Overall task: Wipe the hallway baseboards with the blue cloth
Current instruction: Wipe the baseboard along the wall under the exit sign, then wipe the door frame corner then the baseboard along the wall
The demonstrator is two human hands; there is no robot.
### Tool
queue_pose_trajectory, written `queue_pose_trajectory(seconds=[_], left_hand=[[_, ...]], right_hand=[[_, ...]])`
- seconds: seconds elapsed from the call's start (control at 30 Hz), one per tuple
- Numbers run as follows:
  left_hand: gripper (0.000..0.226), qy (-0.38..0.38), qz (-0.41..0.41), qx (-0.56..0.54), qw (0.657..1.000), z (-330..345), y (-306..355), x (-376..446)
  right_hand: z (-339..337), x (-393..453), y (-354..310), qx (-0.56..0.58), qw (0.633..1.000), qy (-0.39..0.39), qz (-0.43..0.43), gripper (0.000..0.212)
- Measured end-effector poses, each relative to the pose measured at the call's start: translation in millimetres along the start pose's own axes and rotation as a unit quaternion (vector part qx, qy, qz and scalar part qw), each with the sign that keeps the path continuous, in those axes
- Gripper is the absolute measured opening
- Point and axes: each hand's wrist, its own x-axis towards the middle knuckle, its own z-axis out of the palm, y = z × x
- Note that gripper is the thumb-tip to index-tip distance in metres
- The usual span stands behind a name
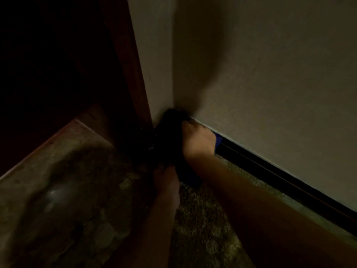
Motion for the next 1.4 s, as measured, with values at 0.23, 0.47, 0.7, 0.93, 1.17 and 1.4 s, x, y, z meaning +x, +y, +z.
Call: queue_pose_trajectory(seconds=[0.23,0.47,0.7,0.93,1.17,1.4], left_hand=[[0.042,-0.055,0.026,0.122,0.991,11.6,5.6,-7.9],[0.042,0.043,0.181,0.092,0.978,78.5,76.1,-24.2],[0.051,0.098,0.221,0.221,0.945,107.4,51.7,-52.2],[0.033,-0.068,0.209,0.359,0.907,117.9,-26.7,-128.8],[0.045,-0.155,0.192,0.5,0.83,49.9,98.5,-92.0],[0.064,-0.112,0.098,0.369,0.918,-39.5,86.6,-79.8]], right_hand=[[-5.9,-111.9,80.3,0.196,0.938,-0.022,0.286,0.03],[-9.4,-96.5,62.5,0.705,0.587,-0.003,0.398,0.016],[-23.5,-79.5,76.9,0.738,0.529,0.03,0.417,0.015],[-48.0,-152.8,148.3,0.669,0.495,0.147,0.535,0.008],[-58.2,-112.3,80.4,0.728,0.532,0.018,0.433,0.022],[-46.9,-75.5,32.4,0.681,0.639,-0.023,0.356,0.016]])
